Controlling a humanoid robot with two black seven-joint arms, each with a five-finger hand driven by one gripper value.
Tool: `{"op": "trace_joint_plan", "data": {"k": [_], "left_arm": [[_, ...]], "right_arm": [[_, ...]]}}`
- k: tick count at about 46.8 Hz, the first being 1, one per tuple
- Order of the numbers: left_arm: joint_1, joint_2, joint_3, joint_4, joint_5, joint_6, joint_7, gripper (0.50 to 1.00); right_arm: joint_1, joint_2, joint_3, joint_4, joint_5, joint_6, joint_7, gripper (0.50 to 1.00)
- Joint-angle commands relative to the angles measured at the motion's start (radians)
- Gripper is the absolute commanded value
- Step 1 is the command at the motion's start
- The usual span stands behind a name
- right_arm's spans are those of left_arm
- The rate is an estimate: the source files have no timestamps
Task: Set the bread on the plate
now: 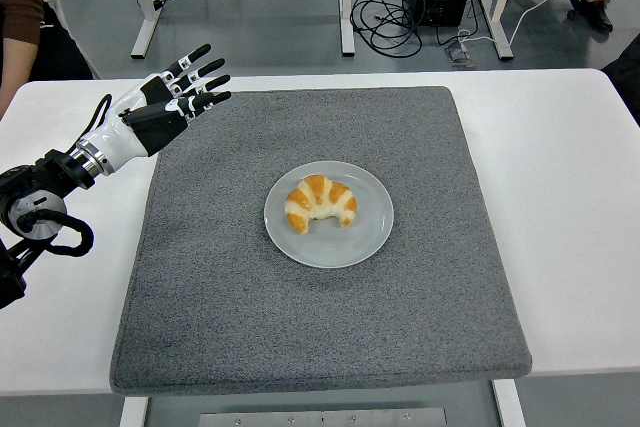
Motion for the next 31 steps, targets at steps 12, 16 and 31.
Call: {"op": "trace_joint_plan", "data": {"k": [12, 16, 31], "left_arm": [[0.019, -0.002, -0.005, 0.0, -0.014, 0.002, -0.003, 0.974], [0.028, -0.002, -0.02, 0.0, -0.014, 0.002, -0.003, 0.974], [0.033, -0.002, -0.029, 0.0, -0.012, 0.008, -0.003, 0.974]], "right_arm": [[0.0, 0.0, 0.0, 0.0, 0.0, 0.0, 0.0, 1.0], [0.0, 0.0, 0.0, 0.0, 0.0, 0.0, 0.0, 1.0], [0.0, 0.0, 0.0, 0.003, 0.0, 0.0, 0.0, 1.0]]}}
